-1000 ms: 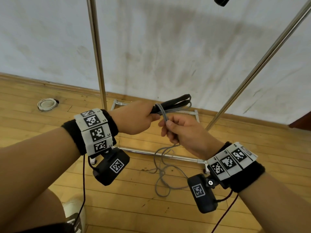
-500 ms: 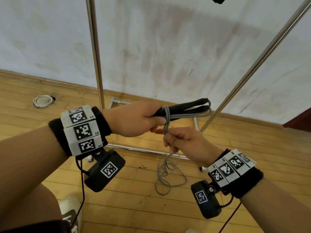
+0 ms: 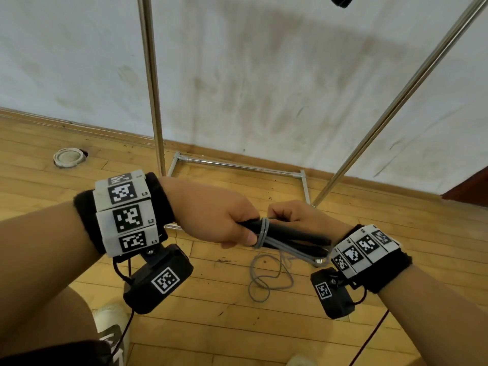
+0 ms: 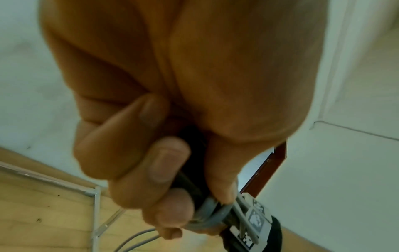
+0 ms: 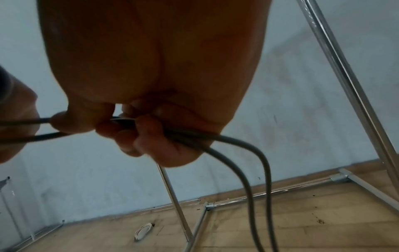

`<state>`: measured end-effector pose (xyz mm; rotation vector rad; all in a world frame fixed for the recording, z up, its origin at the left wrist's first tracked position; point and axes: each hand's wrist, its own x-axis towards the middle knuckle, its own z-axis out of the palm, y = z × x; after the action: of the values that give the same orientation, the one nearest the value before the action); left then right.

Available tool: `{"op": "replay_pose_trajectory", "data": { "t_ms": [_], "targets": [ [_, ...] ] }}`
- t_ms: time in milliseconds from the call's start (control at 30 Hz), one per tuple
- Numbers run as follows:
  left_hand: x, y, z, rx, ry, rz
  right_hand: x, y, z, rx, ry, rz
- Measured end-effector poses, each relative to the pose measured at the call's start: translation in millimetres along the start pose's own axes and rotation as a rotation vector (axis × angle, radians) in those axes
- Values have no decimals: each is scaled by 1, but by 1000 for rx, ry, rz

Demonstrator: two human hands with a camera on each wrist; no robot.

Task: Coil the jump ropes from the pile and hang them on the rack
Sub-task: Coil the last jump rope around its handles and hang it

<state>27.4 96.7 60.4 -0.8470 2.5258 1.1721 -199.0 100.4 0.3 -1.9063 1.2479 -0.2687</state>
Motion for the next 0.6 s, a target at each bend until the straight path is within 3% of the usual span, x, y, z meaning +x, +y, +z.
{"op": "replay_pose_trajectory", "data": {
  "t_ms": [100, 267, 400, 600],
  "targets": [
    [4, 0, 4, 97, -43, -73, -1, -1, -1, 114, -10, -57],
    [16, -5, 16, 318, -44, -187, 1, -11, -7, 209, 15, 2],
    [23, -14, 15, 340, 59, -248, 0, -19, -9, 222, 109, 38],
    [30, -24, 7, 324, 238, -275, -4, -22, -11, 302, 124, 41]
  ]
}}
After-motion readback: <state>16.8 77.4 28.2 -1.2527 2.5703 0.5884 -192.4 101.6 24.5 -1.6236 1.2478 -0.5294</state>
